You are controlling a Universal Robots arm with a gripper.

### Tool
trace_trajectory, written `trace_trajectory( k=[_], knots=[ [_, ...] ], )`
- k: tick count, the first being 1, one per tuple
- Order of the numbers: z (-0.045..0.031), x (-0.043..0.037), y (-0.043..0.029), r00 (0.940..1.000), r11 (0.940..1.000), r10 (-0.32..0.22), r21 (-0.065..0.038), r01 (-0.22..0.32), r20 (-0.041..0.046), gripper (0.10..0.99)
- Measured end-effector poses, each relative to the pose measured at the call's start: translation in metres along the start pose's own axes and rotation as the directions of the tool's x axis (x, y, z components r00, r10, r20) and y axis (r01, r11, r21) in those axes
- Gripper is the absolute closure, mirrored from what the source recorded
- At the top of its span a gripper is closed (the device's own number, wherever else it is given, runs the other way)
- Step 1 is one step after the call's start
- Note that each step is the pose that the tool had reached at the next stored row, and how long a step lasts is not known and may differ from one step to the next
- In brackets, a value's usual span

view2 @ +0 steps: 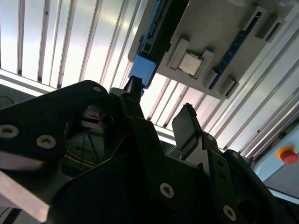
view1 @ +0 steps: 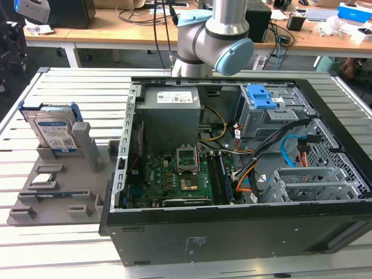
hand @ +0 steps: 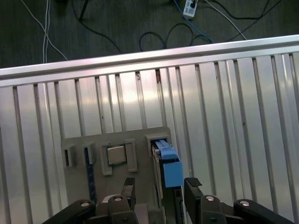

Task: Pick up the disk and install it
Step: 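Pick up the disk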

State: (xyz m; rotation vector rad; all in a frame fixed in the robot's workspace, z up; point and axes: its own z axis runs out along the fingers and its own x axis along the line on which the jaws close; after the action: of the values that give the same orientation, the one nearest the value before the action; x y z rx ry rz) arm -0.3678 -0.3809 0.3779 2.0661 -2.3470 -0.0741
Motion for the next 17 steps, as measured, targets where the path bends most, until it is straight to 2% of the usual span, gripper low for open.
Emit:
trace_trajectory(
  k=[17],
  knots=[
    [0.0133,0.0002,-0.001,1.0,1.0,0.0,0.0,0.0,0.0,0.545]
  ],
)
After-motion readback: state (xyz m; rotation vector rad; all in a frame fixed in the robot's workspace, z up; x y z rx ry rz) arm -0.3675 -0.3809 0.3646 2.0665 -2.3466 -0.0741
